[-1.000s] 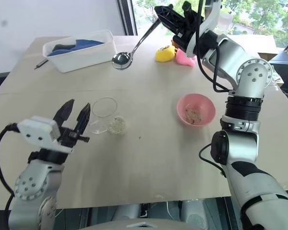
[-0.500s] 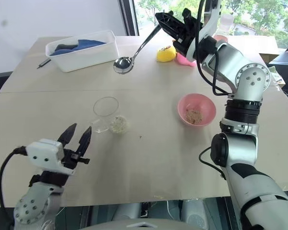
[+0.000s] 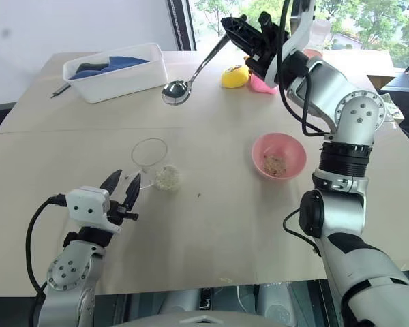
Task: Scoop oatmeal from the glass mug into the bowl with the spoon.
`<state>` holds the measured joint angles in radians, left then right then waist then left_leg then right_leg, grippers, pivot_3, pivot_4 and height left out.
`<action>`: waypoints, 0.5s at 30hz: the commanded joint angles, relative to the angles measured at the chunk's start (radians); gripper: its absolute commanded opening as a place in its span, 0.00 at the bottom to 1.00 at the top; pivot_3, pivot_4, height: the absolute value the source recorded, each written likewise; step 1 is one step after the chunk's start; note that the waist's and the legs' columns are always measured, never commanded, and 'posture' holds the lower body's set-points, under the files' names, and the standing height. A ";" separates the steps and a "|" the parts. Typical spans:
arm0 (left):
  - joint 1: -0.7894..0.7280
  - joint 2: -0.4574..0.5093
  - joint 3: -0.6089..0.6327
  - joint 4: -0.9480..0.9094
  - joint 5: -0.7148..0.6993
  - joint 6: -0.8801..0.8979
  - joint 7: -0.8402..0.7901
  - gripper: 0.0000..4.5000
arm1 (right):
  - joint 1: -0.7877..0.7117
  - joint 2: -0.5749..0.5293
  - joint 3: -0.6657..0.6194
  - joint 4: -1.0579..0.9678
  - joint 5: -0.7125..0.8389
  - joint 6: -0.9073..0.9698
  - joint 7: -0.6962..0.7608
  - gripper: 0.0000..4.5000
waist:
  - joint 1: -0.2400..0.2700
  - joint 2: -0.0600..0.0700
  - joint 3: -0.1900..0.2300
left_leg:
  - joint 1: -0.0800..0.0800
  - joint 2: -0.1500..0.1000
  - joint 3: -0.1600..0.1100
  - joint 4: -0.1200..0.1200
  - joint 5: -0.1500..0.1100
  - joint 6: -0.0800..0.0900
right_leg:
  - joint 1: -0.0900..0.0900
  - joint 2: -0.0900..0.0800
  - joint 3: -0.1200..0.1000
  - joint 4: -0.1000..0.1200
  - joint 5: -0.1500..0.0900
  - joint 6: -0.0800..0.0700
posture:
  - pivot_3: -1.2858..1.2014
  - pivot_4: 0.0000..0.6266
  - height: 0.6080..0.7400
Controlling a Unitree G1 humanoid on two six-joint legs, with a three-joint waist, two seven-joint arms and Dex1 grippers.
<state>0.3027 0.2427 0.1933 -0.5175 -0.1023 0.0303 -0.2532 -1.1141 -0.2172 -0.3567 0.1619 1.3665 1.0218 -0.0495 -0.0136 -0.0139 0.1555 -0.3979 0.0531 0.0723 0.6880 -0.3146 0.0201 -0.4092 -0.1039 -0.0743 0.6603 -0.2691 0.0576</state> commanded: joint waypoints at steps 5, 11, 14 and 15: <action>-0.035 0.000 -0.005 0.026 -0.002 -0.025 0.004 0.03 | -0.004 0.000 -0.004 -0.051 0.014 -0.014 0.007 0.00 | -0.001 0.000 0.000 | 0.000 0.000 0.000 0.000 0.000 0.000 | 0.000 0.000 0.000 0.000 0.000 0.000 | 0.52 0.24 1.00; -0.059 0.006 -0.006 0.057 0.002 -0.027 0.002 0.03 | -0.002 0.004 0.002 -0.057 0.010 -0.017 0.009 0.00 | 0.000 0.000 0.000 | 0.000 0.000 0.000 0.000 0.000 0.000 | 0.000 0.000 0.000 0.000 0.000 0.000 | 0.52 0.24 1.00; -0.085 0.012 -0.006 0.053 -0.001 -0.002 0.005 0.03 | 0.001 -0.002 0.017 -0.080 0.009 -0.003 0.030 0.00 | 0.000 0.000 0.000 | 0.000 0.000 0.000 0.000 0.000 0.000 | 0.000 0.000 0.000 0.000 0.000 0.000 | 0.52 0.24 1.00; -0.095 0.015 -0.005 0.049 -0.003 0.010 0.006 0.03 | 0.003 -0.009 0.027 -0.092 0.005 0.005 0.048 0.00 | 0.000 0.000 0.000 | 0.000 0.000 0.000 0.000 0.000 0.000 | 0.000 0.000 0.000 0.000 0.000 0.000 | 0.52 0.24 1.00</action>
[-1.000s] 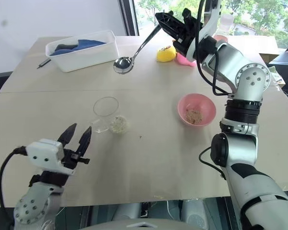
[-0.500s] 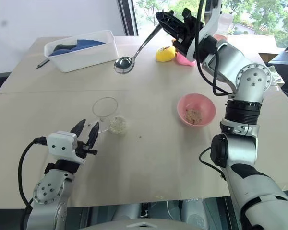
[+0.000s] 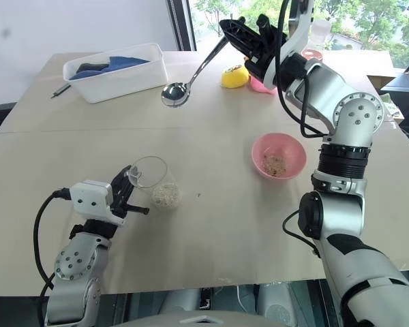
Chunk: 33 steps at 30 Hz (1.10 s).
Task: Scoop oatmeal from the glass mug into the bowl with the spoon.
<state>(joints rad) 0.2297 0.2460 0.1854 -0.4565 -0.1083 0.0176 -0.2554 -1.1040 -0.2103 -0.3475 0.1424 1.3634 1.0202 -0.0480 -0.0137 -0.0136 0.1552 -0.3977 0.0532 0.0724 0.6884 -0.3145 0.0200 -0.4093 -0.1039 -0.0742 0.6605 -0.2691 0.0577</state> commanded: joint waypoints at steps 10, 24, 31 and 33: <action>-0.183 0.060 0.004 0.006 -0.014 0.120 -0.013 0.03 | 0.051 -0.046 0.146 -0.183 -0.074 0.034 0.178 0.00 | 0.000 0.000 0.000 | 0.000 0.000 0.000 0.000 0.000 0.000 | 0.000 0.000 0.000 0.000 0.000 0.000 | 0.52 0.24 1.00; -0.287 0.104 0.001 0.069 -0.018 0.125 -0.062 0.03 | 0.058 -0.086 0.169 -0.192 -0.173 0.032 0.264 0.00 | -0.001 0.000 0.000 | 0.000 -0.001 0.000 0.000 0.000 0.000 | 0.000 0.000 0.000 0.000 0.000 0.000 | 0.52 0.24 1.00; -0.300 0.099 -0.007 0.093 -0.011 0.109 -0.065 0.03 | 0.063 -0.049 0.191 -0.222 -0.187 0.040 0.263 0.00 | -0.001 0.000 0.000 | 0.000 -0.001 0.000 0.000 0.000 -0.001 | 0.000 0.000 0.000 0.000 0.000 0.000 | 0.52 0.24 1.00; -0.305 0.096 -0.008 0.102 -0.010 0.102 -0.064 0.03 | 0.067 -0.046 0.199 -0.231 -0.196 0.041 0.264 0.00 | 0.000 0.000 0.000 | 0.000 -0.001 0.000 0.000 0.000 -0.001 | 0.000 0.000 0.000 0.000 0.000 0.000 | 0.52 0.24 1.00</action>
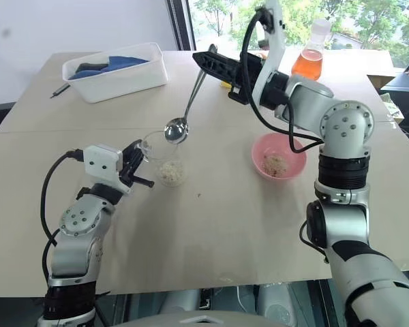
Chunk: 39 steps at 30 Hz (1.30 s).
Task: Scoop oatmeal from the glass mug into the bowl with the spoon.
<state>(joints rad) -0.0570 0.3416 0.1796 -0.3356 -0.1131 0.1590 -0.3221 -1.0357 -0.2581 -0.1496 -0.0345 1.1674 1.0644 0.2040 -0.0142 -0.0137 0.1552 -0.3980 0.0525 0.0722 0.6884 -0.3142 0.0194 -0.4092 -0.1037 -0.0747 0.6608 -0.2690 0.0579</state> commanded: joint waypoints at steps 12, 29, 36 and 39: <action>-0.035 -0.002 -0.032 -0.017 0.002 -0.023 0.006 0.03 | 0.030 0.020 0.131 -0.127 -0.140 -0.038 0.071 0.00 | -0.001 0.000 0.000 | 0.000 0.000 0.000 0.000 0.000 0.000 | 0.000 0.000 0.000 0.000 0.000 0.000 | 0.52 0.24 1.00; -0.085 0.050 -0.079 -0.147 -0.025 0.239 -0.019 0.03 | 0.124 0.016 0.376 -0.138 -0.499 -0.153 0.224 0.00 | -0.001 0.000 0.000 | 0.000 0.000 -0.001 0.001 0.001 -0.001 | 0.000 0.000 0.000 0.000 0.000 0.000 | 0.52 0.24 1.00; -0.095 0.048 -0.081 -0.133 -0.025 0.229 -0.018 0.03 | 0.160 0.110 0.286 -0.145 -0.432 -0.036 0.161 0.00 | -0.001 0.000 0.000 | 0.000 0.000 -0.001 0.001 0.001 -0.002 | 0.000 0.000 0.000 0.000 0.000 0.000 | 0.52 0.24 1.00; -0.094 0.047 -0.082 -0.123 -0.023 0.217 -0.018 0.03 | 0.143 0.152 0.210 -0.120 -0.404 0.022 0.106 0.00 | -0.001 0.000 0.000 | 0.000 0.000 -0.001 0.001 0.001 -0.002 | 0.000 0.000 0.000 0.000 0.000 0.000 | 0.52 0.24 1.00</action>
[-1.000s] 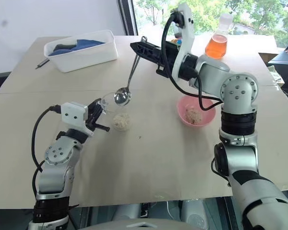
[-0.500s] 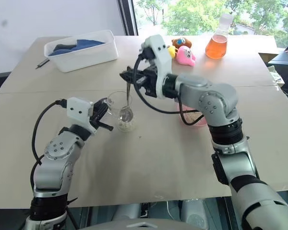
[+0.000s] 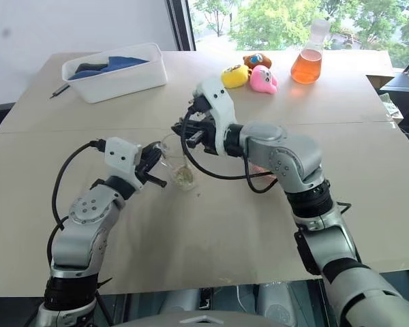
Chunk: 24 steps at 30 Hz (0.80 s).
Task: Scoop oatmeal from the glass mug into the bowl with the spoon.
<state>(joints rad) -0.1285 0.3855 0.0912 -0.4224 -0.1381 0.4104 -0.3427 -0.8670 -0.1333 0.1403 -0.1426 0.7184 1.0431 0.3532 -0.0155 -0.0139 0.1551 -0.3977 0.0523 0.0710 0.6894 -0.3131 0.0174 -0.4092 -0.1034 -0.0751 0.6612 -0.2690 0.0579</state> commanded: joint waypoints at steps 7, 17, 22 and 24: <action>-0.003 0.000 -0.006 -0.002 0.013 -0.079 0.000 0.03 | -0.100 0.049 -0.224 0.028 0.098 0.126 -0.101 0.00 | 0.000 0.000 0.000 | 0.000 0.000 0.000 0.000 0.000 0.000 | 0.000 0.000 0.000 0.000 0.000 0.000 | 0.52 0.24 1.00; 0.000 -0.007 -0.014 0.026 0.010 -0.114 0.000 0.03 | -0.117 0.081 -0.327 0.046 0.142 0.197 -0.180 0.00 | -0.002 0.000 0.000 | 0.000 0.000 0.000 0.000 0.000 0.000 | 0.000 0.000 0.000 0.000 0.000 0.000 | 0.52 0.24 1.00; -0.001 -0.016 -0.015 0.039 0.008 -0.130 0.002 0.03 | -0.140 0.114 -0.426 0.074 0.204 0.249 -0.256 0.00 | -0.002 0.000 0.000 | 0.000 0.000 0.000 0.000 0.000 0.000 | 0.000 0.000 0.000 0.001 0.000 0.000 | 0.52 0.24 1.00; -0.002 -0.022 -0.017 0.047 0.008 -0.139 0.003 0.03 | -0.151 0.123 -0.469 0.092 0.231 0.276 -0.294 0.00 | -0.002 0.000 0.000 | 0.000 0.000 0.000 0.000 0.000 0.000 | 0.000 0.000 0.000 0.001 0.000 0.000 | 0.52 0.24 1.00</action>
<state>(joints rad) -0.1222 0.3667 0.0705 -0.3585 -0.1294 0.3076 -0.3421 -0.9835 -0.0166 -0.2851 -0.0362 0.9059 1.3046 0.0856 -0.0171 -0.0138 0.1551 -0.3976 0.0522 0.0711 0.6893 -0.3129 0.0172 -0.4092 -0.1032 -0.0753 0.6622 -0.2690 0.0579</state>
